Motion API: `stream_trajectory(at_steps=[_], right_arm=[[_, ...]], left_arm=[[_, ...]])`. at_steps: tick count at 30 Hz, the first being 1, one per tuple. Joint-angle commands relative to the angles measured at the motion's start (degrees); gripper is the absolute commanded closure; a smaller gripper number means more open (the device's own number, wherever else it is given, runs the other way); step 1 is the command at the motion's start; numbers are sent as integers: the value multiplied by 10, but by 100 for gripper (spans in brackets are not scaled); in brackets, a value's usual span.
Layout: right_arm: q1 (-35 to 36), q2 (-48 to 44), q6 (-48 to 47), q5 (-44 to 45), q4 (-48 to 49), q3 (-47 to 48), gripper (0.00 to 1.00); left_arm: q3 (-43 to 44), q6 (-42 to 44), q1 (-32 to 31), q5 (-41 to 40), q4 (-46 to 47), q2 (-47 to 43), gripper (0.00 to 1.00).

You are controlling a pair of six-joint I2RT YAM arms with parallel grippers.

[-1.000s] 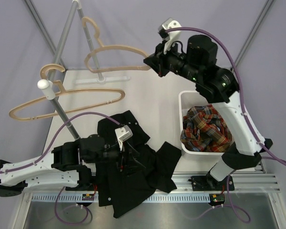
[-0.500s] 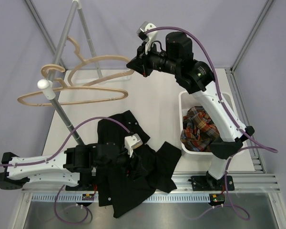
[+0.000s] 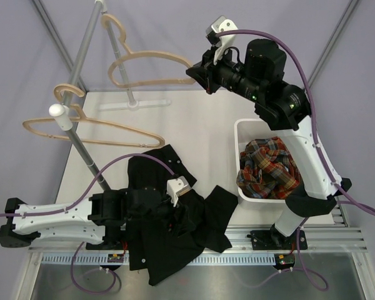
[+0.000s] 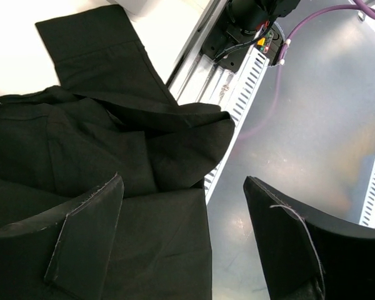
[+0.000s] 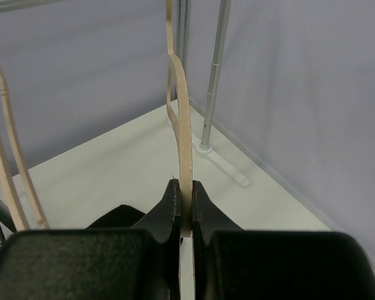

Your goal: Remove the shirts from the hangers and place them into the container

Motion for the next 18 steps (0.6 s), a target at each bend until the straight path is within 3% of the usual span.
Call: stream_trajectory(at_steps=[1, 6, 18], right_arm=[[-4, -16, -2, -36, 48, 14, 100], [-4, 17, 0, -69, 31, 65, 100], [-4, 40, 20, -110, 56, 42, 100]], left_arm=[[18, 11, -3, -2, 31, 6, 18], [11, 7, -3, -1, 37, 2, 18], [6, 9, -3, -3, 37, -11, 17]])
